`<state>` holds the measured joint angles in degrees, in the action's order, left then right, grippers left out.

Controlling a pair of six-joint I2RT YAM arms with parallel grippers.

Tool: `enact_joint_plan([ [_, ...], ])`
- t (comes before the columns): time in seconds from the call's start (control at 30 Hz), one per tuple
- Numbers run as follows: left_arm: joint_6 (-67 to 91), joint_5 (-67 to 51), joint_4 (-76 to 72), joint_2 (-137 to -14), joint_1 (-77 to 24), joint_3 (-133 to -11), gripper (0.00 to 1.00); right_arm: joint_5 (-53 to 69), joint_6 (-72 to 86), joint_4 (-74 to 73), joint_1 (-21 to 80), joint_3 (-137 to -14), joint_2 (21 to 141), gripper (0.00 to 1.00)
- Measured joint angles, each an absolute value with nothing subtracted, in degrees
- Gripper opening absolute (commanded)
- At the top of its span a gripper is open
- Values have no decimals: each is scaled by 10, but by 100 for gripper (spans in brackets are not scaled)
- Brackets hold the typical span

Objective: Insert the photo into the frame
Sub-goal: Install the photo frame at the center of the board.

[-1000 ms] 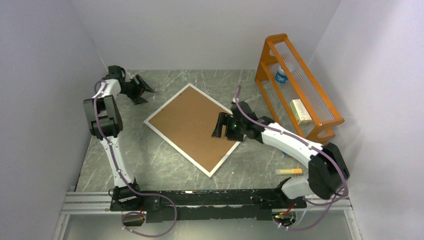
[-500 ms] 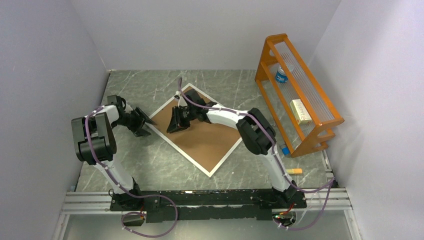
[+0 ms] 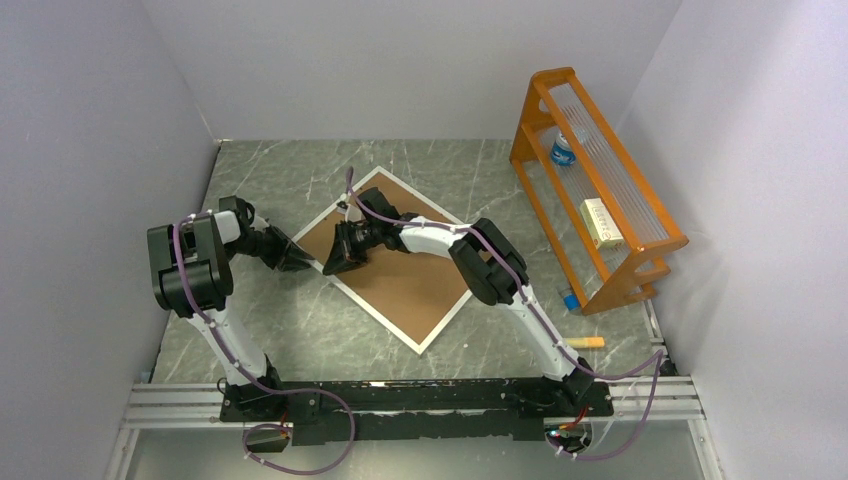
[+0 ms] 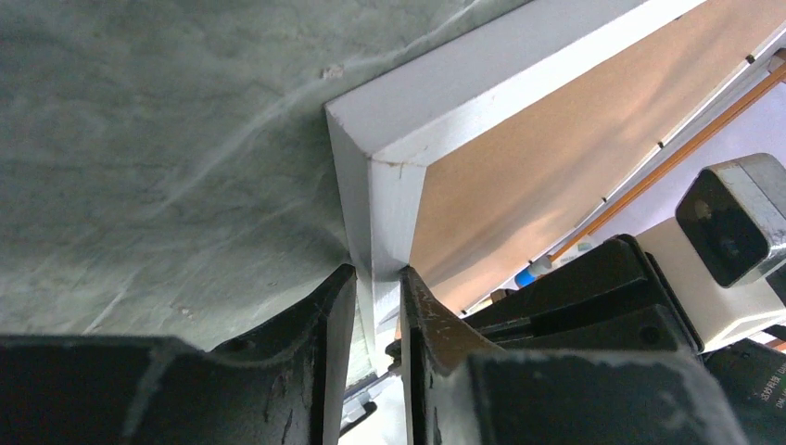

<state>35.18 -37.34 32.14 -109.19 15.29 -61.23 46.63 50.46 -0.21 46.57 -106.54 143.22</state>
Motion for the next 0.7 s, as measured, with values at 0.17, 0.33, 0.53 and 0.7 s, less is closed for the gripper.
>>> enact_joint_plan([
  [0.17,351,-378,326,-1097,153,-617,25,446,484,-34,461,-1095,1447,9],
  [0.33,351,-378,331,-1100,153,-621,23,435,460,-68,454,-1115,1453,9],
  [0.53,351,-378,338,-1103,153,-626,23,400,431,-105,448,-1131,1454,10],
  [0.7,351,-379,339,-1104,153,-627,22,376,415,-131,449,-1147,1456,12],
])
